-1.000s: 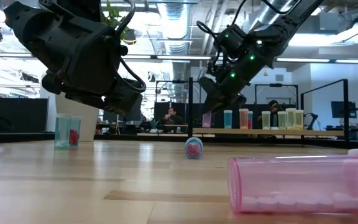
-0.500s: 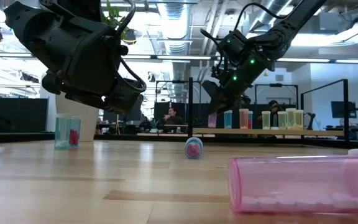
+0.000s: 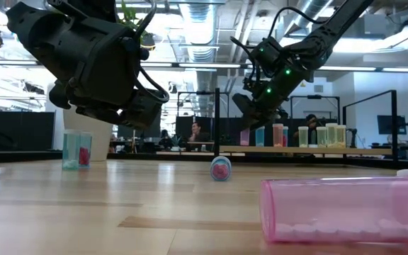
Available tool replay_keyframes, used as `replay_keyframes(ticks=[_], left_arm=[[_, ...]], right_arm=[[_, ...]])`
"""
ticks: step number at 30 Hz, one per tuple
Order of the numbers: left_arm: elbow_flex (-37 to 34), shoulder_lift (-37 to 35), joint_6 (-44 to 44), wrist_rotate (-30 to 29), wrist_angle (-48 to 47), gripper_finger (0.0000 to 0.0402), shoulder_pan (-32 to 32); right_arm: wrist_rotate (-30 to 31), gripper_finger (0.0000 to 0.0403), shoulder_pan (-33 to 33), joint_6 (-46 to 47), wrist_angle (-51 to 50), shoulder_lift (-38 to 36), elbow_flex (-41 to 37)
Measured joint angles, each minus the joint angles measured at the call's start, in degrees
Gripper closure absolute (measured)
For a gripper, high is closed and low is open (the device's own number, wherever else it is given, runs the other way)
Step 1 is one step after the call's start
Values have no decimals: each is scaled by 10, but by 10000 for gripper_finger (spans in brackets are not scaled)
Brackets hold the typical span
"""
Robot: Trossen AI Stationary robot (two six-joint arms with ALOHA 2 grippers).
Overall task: Pick and place medicine bottles onto shelf by color
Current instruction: Put the pink pill bottle on the shelf
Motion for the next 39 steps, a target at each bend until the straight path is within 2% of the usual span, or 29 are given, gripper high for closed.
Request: replay_keyframes(ticks=[8,14,39], left_arm=[[4,0,2,0,1,196,0],[20,0,38,-1,0,196,0],[22,0,37,0,16,196,7]], right_arm=[[0,267,1,2,2,11,1],[3,267,10,10,12,15,1],[0,266,-17,10,22,17,0]])
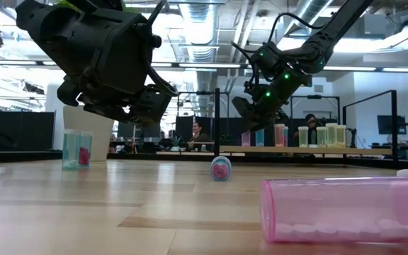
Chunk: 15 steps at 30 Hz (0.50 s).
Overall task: Pick and place medicine bottles onto shelf by color
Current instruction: Put the pink pill bottle on the shelf
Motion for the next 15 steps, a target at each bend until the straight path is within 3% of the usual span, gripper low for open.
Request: replay_keyframes(ticks=[15], left_arm=[[0,0,0,0,2,196,0]], right_arm=[[-2,188,0,0,-6,-30,-1]])
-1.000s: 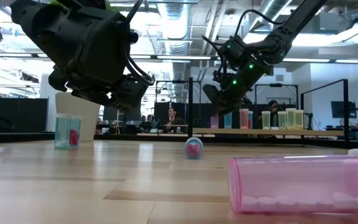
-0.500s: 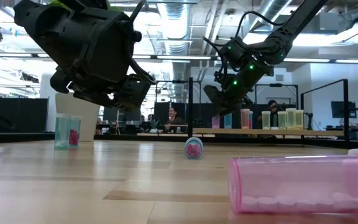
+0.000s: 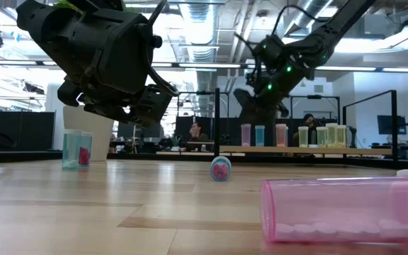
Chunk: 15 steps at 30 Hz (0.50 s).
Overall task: Pick and place medicine bottles onto shelf by color
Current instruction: Put the pink pill bottle on the shelf, then put the blue pill bottle on the shelf
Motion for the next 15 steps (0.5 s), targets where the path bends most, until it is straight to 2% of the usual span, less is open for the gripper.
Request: replay_keyframes(ticks=[9,12,15], left_arm=[[0,0,0,0,0,196,0],[0,0,-1,3,0,196,0],[0,0,0,31,0,196,0]], right_arm=[[-3,187,8,11,-58,-123,1],[-38,191,20,44,-75,-171,1],[-85,196,36,71,-106,-211,1]])
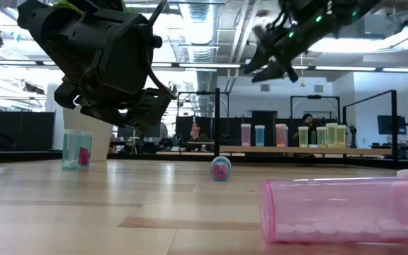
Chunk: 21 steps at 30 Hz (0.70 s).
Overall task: Pick and place medicine bottles onto shelf by color
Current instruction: Put the blue pill bottle on the shelf
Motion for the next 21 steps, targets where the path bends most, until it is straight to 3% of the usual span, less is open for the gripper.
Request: replay_keyframes(ticks=[6,14,18,21], left_arm=[[4,-3,49,15,2,196,0],[29,-31,291,84,79,196,9],[58,-33,430,174,133,196,20],[77,-33,480,269,183,196,27]], right_arm=[[-23,205,54,44,-97,-69,0],[-24,209,184,117,-229,-111,0],[-26,209,263,149,-291,-109,0],[-26,211,319,167,-325,-105,-1]])
